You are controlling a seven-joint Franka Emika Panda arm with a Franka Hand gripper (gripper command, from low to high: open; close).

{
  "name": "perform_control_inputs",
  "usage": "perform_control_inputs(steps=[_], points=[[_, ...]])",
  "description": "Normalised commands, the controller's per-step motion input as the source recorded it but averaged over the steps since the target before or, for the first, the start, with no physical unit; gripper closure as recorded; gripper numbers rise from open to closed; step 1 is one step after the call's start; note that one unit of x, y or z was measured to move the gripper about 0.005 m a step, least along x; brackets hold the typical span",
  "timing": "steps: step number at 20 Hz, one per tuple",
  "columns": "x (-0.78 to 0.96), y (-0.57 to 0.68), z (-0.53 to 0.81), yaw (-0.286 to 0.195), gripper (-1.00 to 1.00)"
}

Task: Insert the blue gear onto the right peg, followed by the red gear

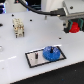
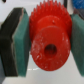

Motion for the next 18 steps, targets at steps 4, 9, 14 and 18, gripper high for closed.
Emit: perform_control_inputs(steps=[4, 9, 14, 18], points=[[0.54, -0.37, 0.21, 0.000, 1.00], [0.58, -0.33, 0.13, 0.000, 1.00], [0.59, -0.25, 0.03, 0.000, 1.00], [0.50, -0.22, 0.00, 0.000, 1.00]])
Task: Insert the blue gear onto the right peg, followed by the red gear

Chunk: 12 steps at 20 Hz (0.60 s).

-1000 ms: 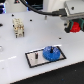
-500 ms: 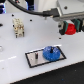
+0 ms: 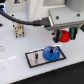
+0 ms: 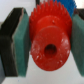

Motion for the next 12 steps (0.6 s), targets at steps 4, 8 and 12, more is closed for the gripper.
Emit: perform_control_inputs(steps=[4, 8, 12], points=[[0.31, -0.20, -0.04, 0.000, 1.00], [0.15, -0.09, -0.11, 0.000, 1.00], [0.10, -0.10, -0.16, 0.000, 1.00]])
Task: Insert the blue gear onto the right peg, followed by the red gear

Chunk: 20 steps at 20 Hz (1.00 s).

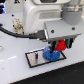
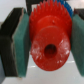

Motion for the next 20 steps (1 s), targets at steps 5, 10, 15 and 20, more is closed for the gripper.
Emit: perform_control_inputs(steps=[5, 10, 15, 20], points=[[0.09, -0.14, -0.09, 0.000, 1.00], [0.03, -0.07, -0.05, 0.000, 1.00], [0.02, -0.09, 0.18, 0.000, 1.00], [0.01, -0.14, 0.35, 0.000, 1.00]])
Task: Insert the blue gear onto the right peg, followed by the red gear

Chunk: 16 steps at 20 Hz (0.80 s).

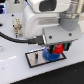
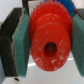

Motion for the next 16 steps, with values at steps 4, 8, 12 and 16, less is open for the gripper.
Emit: perform_control_inputs(steps=[4, 8, 12, 16], points=[[0.00, -0.09, 0.22, 0.000, 1.00], [0.00, -0.12, 0.10, 0.000, 1.00], [0.06, -0.15, -0.02, 0.000, 1.00], [0.14, -0.16, -0.08, 0.000, 1.00]])
